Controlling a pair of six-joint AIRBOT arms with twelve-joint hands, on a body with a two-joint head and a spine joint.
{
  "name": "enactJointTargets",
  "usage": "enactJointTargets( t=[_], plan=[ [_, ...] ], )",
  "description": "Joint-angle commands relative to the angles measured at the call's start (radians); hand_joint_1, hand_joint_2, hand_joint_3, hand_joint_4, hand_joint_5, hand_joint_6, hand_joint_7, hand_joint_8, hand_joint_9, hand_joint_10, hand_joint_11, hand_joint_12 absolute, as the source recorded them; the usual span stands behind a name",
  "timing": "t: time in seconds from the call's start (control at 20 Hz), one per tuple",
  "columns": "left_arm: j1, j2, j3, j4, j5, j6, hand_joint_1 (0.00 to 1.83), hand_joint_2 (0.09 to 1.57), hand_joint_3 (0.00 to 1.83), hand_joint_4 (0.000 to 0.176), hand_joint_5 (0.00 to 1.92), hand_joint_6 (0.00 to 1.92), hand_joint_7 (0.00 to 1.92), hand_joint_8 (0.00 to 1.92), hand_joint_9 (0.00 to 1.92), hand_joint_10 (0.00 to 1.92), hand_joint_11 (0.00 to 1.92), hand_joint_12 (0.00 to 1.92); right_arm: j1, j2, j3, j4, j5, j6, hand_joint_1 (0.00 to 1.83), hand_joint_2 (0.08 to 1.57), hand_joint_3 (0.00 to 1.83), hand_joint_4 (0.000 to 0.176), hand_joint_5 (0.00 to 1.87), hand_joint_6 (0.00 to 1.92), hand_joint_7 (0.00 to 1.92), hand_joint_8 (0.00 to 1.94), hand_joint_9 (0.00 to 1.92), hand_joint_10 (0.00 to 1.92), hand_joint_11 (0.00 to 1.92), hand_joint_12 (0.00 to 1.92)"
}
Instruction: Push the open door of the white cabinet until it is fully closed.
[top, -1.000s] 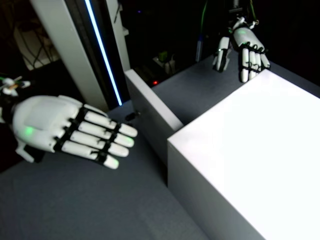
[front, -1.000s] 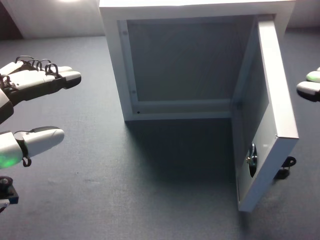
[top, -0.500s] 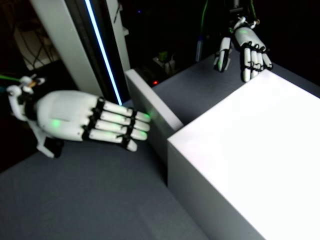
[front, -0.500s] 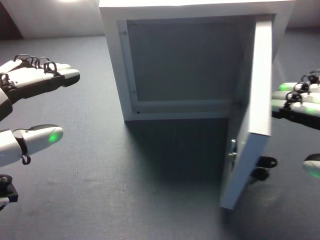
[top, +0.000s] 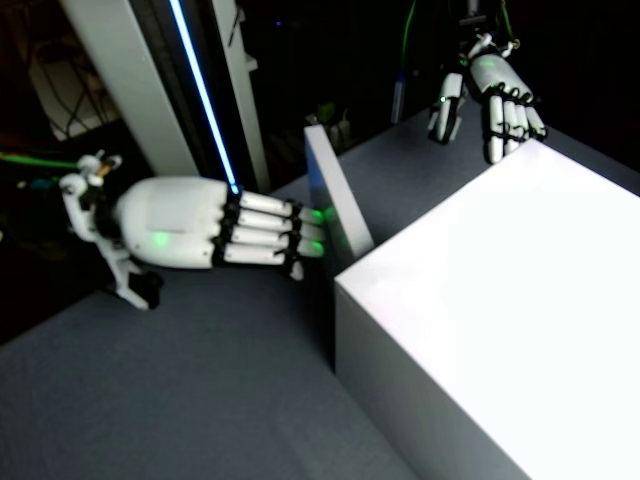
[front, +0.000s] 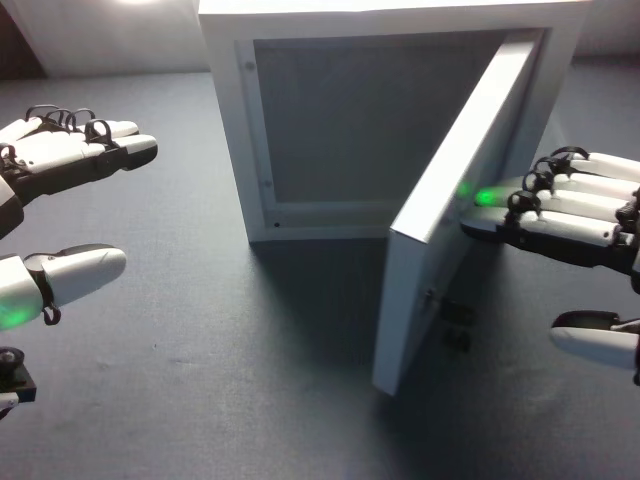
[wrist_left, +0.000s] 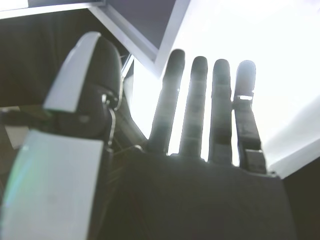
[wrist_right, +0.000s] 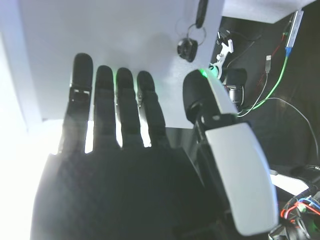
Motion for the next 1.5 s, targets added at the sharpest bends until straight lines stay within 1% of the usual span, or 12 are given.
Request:
enactJointTargets(
  t=[0.0,0.1,0.2,0.35,0.5,0.55,0.7,0.85,0.95,1.1,1.3,1.45],
  plan=[
    [-0.005,-0.003,0.004,-0.030,-0.130,-0.008,0.40,1.36,0.00,0.000,0.30,0.00,0.22,0.00,0.20,0.00,0.00,0.86,0.023,-0.008,0.006,0.005,0.109,0.011,0.32,1.46,0.00,0.000,0.13,0.00,0.11,0.00,0.03,0.34,0.00,1.04],
    [-0.002,-0.003,0.004,-0.034,-0.135,-0.008,0.39,1.36,0.00,0.000,0.30,0.00,0.21,0.00,0.20,0.00,0.00,0.83,0.045,-0.028,0.016,-0.019,0.092,0.023,0.35,1.45,0.00,0.000,0.16,0.01,0.13,0.01,0.00,0.33,0.00,0.93],
    [0.003,-0.002,0.004,-0.041,-0.139,-0.008,0.41,1.36,0.00,0.000,0.31,0.00,0.21,0.00,0.21,0.00,0.00,0.84,0.068,-0.050,0.028,-0.041,0.075,0.041,0.48,1.42,0.00,0.000,0.19,0.03,0.19,0.01,0.03,0.40,0.00,1.26],
    [0.008,0.000,0.004,-0.047,-0.144,-0.008,0.45,1.35,0.00,0.000,0.31,0.00,0.21,0.00,0.21,0.00,0.00,0.78,0.095,-0.082,0.044,-0.060,0.060,0.048,0.40,1.42,0.00,0.000,0.17,0.01,0.18,0.00,0.00,0.42,0.00,1.25],
    [0.011,0.000,0.002,-0.050,-0.146,-0.007,0.42,1.35,0.00,0.000,0.30,0.00,0.20,0.00,0.21,0.00,0.00,0.80,0.124,-0.122,0.065,-0.068,0.046,0.052,0.33,1.44,0.00,0.000,0.12,0.01,0.11,0.01,0.00,0.29,0.00,0.94],
    [0.013,-0.001,0.002,-0.051,-0.146,-0.007,0.42,1.35,0.00,0.000,0.29,0.00,0.20,0.00,0.21,0.00,0.00,0.75,0.139,-0.139,0.075,-0.072,0.034,0.052,0.37,1.42,0.00,0.000,0.15,0.01,0.14,0.01,0.00,0.36,0.00,1.01],
    [0.016,-0.001,0.002,-0.055,-0.146,-0.007,0.45,1.35,0.00,0.000,0.31,0.00,0.21,0.00,0.22,0.01,0.00,0.85,0.169,-0.176,0.099,-0.083,-0.009,0.052,0.49,1.38,0.00,0.000,0.19,0.02,0.19,0.01,0.05,0.39,0.00,1.06],
    [0.018,-0.003,0.002,-0.059,-0.148,-0.007,0.42,1.35,0.00,0.000,0.31,0.00,0.21,0.00,0.21,0.00,0.00,0.80,0.188,-0.204,0.118,-0.084,-0.028,0.052,0.42,1.39,0.00,0.000,0.18,0.01,0.19,0.00,0.06,0.37,0.00,1.17],
    [0.022,-0.004,0.002,-0.061,-0.149,-0.007,0.41,1.35,0.00,0.000,0.32,0.00,0.24,0.00,0.23,0.01,0.00,0.90,0.205,-0.225,0.134,-0.084,-0.041,0.052,0.50,1.38,0.00,0.000,0.15,0.01,0.17,0.00,0.03,0.29,0.00,0.92],
    [0.027,-0.003,0.002,-0.066,-0.153,-0.007,0.42,1.34,0.00,0.000,0.32,0.00,0.24,0.00,0.22,0.00,0.00,0.95,0.232,-0.251,0.154,-0.084,-0.066,0.048,0.70,1.30,0.00,0.000,0.20,0.00,0.20,0.00,0.15,0.12,0.00,0.84],
    [0.027,-0.005,0.002,-0.066,-0.155,-0.007,0.41,1.35,0.00,0.000,0.33,0.00,0.24,0.00,0.22,0.00,0.00,0.90,0.263,-0.273,0.169,-0.083,-0.105,0.029,0.43,1.35,0.00,0.000,0.03,0.00,0.04,0.00,0.07,0.02,0.00,0.44],
    [0.028,-0.006,0.003,-0.067,-0.155,-0.007,0.39,1.36,0.00,0.000,0.34,0.00,0.26,0.00,0.24,0.01,0.00,0.93,0.275,-0.285,0.175,-0.058,-0.133,-0.011,0.25,1.35,0.00,0.000,0.00,0.00,0.00,0.00,0.00,0.00,0.00,0.10]
  ],
)
